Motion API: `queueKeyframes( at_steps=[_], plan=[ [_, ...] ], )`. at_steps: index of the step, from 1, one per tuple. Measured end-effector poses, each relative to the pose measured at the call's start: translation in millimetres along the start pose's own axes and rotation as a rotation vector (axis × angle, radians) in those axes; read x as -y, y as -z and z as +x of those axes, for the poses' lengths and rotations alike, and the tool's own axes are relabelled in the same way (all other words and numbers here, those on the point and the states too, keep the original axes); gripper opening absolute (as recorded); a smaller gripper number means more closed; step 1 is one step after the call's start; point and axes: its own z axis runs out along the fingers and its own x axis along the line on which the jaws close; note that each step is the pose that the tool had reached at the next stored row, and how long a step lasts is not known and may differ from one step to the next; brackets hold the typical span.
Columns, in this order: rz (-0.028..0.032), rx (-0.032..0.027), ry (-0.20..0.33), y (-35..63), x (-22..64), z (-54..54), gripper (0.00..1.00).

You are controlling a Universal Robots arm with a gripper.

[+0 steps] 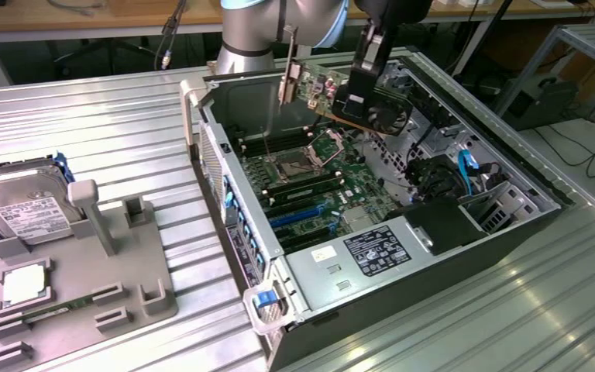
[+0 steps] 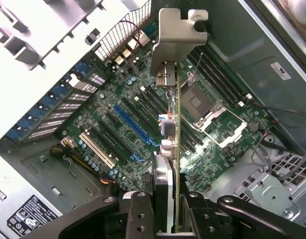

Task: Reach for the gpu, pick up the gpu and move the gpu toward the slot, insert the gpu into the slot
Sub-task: 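Insert the gpu into the slot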

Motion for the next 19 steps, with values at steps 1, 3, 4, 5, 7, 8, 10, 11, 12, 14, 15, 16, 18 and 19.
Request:
queueKeyframes(
  at_steps=[1,3,4,5,7,8,10,11,12,14,15,16,18,19],
  plan=[
    [-0.0002,0.0000,0.007,0.0,0.0,0.0,0.28],
    [-0.0008,0.0001,0.023,0.0,0.0,0.0,0.28],
    [-0.0011,0.0001,0.030,0.0,0.0,0.0,0.28],
    [-0.0013,0.0002,0.037,0.0,0.0,0.0,0.28],
    [-0.0022,0.0003,0.063,0.0,0.0,0.0,0.28],
    [-0.0025,0.0003,0.070,0.0,0.0,0.0,0.28],
    [-0.0030,0.0004,0.085,0.0,0.0,0.0,0.28],
    [-0.0032,0.0004,0.092,0.0,0.0,0.0,0.28],
    [-0.0035,0.0005,0.100,0.0,0.0,0.0,0.28],
    [-0.0040,0.0005,0.114,0.0,0.0,0.0,0.28],
    [-0.0042,0.0006,0.121,0.0,0.0,0.0,0.28],
    [-0.0046,0.0006,0.129,0.0,0.0,0.0,0.28],
    [-0.0050,0.0007,0.141,0.0,0.0,0.0,0.28],
    [-0.0052,0.0007,0.147,0.0,0.0,0.0,0.28]
  ],
)
